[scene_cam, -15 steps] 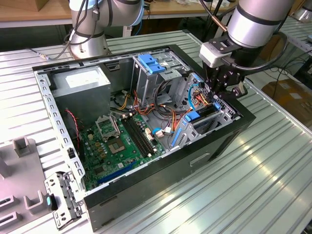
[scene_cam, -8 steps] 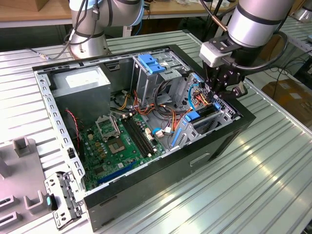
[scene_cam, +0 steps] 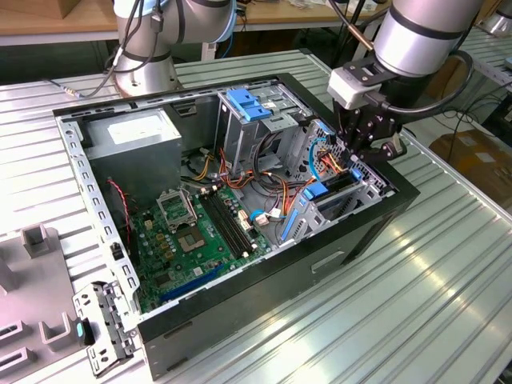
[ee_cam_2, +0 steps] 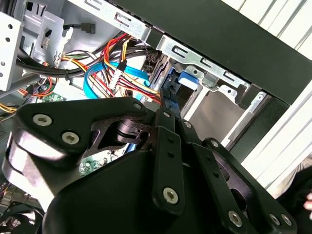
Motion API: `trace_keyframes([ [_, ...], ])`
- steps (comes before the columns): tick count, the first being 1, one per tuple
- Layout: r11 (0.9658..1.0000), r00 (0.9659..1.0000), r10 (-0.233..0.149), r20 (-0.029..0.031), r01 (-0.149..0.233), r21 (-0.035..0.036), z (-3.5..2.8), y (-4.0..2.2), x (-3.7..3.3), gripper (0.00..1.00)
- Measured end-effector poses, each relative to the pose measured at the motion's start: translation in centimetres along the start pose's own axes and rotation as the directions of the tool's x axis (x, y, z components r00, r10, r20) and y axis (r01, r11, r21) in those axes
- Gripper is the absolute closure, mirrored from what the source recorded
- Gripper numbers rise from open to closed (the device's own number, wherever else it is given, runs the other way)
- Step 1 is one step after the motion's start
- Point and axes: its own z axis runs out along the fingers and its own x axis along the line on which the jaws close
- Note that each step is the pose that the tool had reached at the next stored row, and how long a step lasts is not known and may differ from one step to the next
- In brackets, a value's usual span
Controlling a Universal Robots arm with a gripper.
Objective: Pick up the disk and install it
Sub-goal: 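Insert the second disk wire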
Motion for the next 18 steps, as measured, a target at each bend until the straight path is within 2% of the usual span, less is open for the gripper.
trace_keyframes([
  [4, 1.0000, 1.0000, 0.000, -0.0002, 0.000, 0.0000, -0.04, 0.11, 0.00, 0.89],
  [6, 1.0000, 1.0000, 0.000, -0.0002, 0.000, 0.0000, -0.12, 0.88, 0.04, 0.89],
  [8, 1.0000, 1.0000, 0.000, 0.0000, 0.000, -0.0004, -0.18, 1.09, 0.05, 0.89],
  [11, 1.0000, 1.0000, 0.000, -0.0003, 0.000, -0.0031, -1.89, 0.91, -0.07, 0.89],
  [12, 1.0000, 1.0000, 0.000, 0.0000, 0.000, -0.0093, -2.05, 0.92, -0.10, 0.89],
  [14, 0.9997, 1.0000, 0.001, 0.0001, -0.001, -0.0233, -2.11, 1.67, -0.14, 0.89],
  [15, 0.9997, 1.0000, 0.001, -0.0011, -0.001, -0.0236, -2.27, 1.65, -0.21, 0.89],
  [17, 0.9997, 0.9999, 0.000, -0.0100, 0.000, -0.0240, -2.99, 1.60, -0.78, 0.89],
  [18, 0.9997, 0.9999, 0.000, -0.0131, 0.000, -0.0263, -3.42, 1.58, -1.52, 0.89],
])
